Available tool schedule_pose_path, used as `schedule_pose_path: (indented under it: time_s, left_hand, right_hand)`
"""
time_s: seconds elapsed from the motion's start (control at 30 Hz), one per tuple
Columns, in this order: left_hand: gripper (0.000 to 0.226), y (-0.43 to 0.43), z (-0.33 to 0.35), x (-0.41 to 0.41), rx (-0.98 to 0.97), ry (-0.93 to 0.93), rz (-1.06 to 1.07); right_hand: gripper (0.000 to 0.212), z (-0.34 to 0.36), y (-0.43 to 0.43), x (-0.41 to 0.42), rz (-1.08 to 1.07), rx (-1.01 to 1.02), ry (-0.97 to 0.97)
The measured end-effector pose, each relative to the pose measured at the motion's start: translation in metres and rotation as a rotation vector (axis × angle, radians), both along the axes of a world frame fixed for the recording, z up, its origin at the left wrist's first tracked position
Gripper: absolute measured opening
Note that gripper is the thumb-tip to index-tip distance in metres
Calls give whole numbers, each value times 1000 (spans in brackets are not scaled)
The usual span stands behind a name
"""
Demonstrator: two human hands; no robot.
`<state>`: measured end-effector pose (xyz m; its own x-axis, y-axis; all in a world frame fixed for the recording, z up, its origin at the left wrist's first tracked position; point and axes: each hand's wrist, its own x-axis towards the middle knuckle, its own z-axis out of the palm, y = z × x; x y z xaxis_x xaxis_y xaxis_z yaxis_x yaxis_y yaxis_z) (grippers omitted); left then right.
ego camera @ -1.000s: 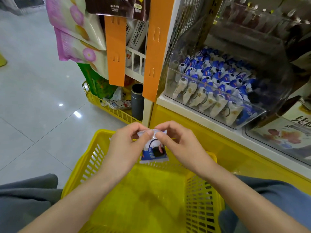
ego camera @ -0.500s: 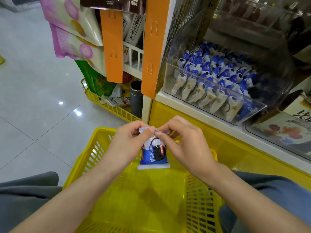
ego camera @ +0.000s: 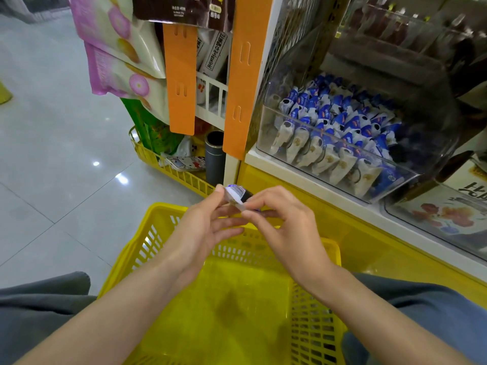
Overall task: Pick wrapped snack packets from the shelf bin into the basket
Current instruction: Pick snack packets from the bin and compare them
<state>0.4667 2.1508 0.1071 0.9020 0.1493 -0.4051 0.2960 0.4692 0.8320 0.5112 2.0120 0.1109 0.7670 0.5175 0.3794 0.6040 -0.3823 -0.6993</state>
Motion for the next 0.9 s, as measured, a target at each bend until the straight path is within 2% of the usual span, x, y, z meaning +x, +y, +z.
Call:
schedule_pose_path:
  time_s: [0.13,0.2,0.27,0.37,0.43,0.5,0.57,0.73,0.8,0.9]
  left_hand:
    - [43,6,5,0,-142,-16,29]
    - [36,5,6,-1,-106,-5,67]
    - [25,4,5,-1,4,20,156]
    - [19,1,5,-2,137,37,207]
    - [20,-1,5,-1,185,43,190]
    - [21,-3,3,-1,249,24,128]
    - [22,-6,1,-2,335,-30,93]
    - [27,-3,-8,-4,882,-228,125]
    - [27,-5,-12,-7,1032,-281,37]
    - [35,-6,-15,-11,1182,-264,-10]
  right_hand:
    - [7,-1,-3,2,53,-58,-116]
    - [7,0,-2,2,95,-84,-133]
    - [10,0,0,-1,93,-72,-54]
    - [16,2,5,-1,-79,44,256]
    - [19,5,7,4,-181,125,578]
    - [23,8,6,9,-146,221,925]
    - [29,11,5,8,-79,291,1079]
    - [22,8,6,3,-118,354,975]
    - [16,6,6,2,-127,347,952]
    - [9,4,7,-1,-109,328,923]
